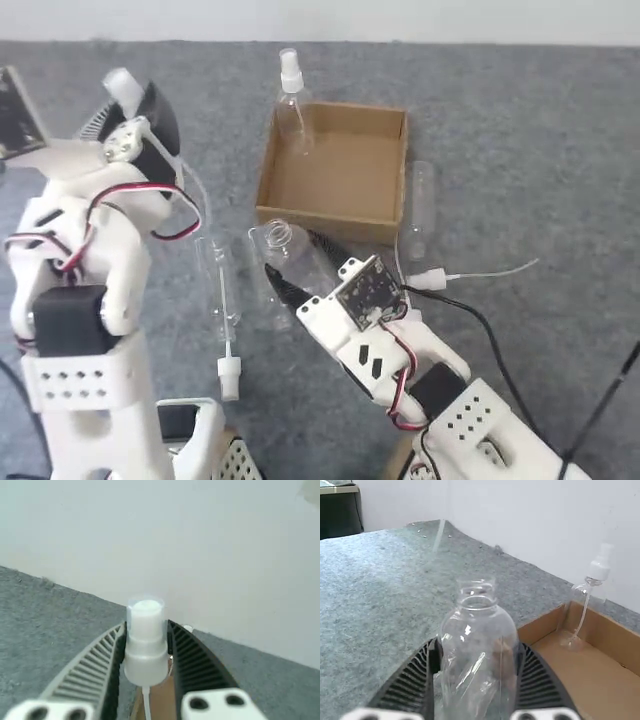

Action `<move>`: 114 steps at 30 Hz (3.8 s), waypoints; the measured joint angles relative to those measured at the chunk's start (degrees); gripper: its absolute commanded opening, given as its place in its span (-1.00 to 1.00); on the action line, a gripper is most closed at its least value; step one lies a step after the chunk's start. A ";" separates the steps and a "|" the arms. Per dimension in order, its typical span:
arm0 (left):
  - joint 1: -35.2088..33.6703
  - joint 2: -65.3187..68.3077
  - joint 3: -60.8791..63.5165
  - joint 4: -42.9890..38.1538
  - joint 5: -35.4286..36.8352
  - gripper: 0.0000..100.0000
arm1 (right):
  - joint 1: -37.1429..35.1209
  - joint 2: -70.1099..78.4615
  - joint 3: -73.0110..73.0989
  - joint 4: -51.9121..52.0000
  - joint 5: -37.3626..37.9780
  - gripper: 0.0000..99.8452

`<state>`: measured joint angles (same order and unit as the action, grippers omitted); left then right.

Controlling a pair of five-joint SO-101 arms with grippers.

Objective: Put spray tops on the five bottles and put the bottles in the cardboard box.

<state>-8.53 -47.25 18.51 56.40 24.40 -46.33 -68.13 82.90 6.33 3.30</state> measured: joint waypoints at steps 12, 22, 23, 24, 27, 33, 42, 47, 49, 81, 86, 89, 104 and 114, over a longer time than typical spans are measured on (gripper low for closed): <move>7.30 0.00 -0.18 -2.37 2.55 -0.98 | -1.49 0.00 1.49 -0.09 0.00 -0.96; 10.55 -0.35 -5.45 -0.97 2.64 -0.98 | -1.49 0.00 1.49 -0.09 0.00 -0.96; 10.81 -0.35 -6.15 -0.18 2.64 -0.98 | -1.41 0.00 1.49 -0.09 0.00 -0.96; 11.16 -0.35 -6.59 0.44 2.64 -0.98 | -1.41 0.00 1.49 -0.18 0.00 -0.96; 11.34 -0.35 -7.03 2.46 2.64 -0.98 | -1.49 0.00 1.49 -0.18 0.00 -0.96; 11.52 -0.35 -7.03 4.75 2.64 -0.98 | -1.49 0.00 1.49 -0.18 0.00 -0.96; 14.68 -0.35 -7.03 6.15 2.55 -0.98 | -1.49 0.00 1.49 -0.18 0.00 -0.96; 14.68 -0.35 -6.86 6.15 2.55 -0.98 | -1.49 0.00 1.49 -0.18 0.00 -0.96; 14.68 -0.35 -5.89 6.15 2.55 -0.98 | -1.41 0.00 1.49 -0.18 0.00 -0.96; 14.68 -19.78 10.73 6.15 -4.13 -0.98 | -1.49 0.00 1.49 -0.18 0.00 -0.96; 14.33 -21.63 16.26 3.87 -4.40 -0.98 | -1.49 0.00 2.29 -0.18 0.00 -0.96; 12.92 -21.89 19.52 2.20 -4.40 -0.98 | -1.49 0.00 2.20 -0.18 0.00 -0.96; 13.54 -22.07 26.37 0.79 -4.40 -0.98 | -1.49 0.00 2.29 -0.18 0.09 -0.95; 20.40 -22.15 29.71 0.79 -4.40 -0.98 | -1.49 0.00 2.29 -0.18 0.09 -0.95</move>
<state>11.87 -69.41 48.22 57.19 20.00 -47.82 -68.13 85.19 6.15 3.38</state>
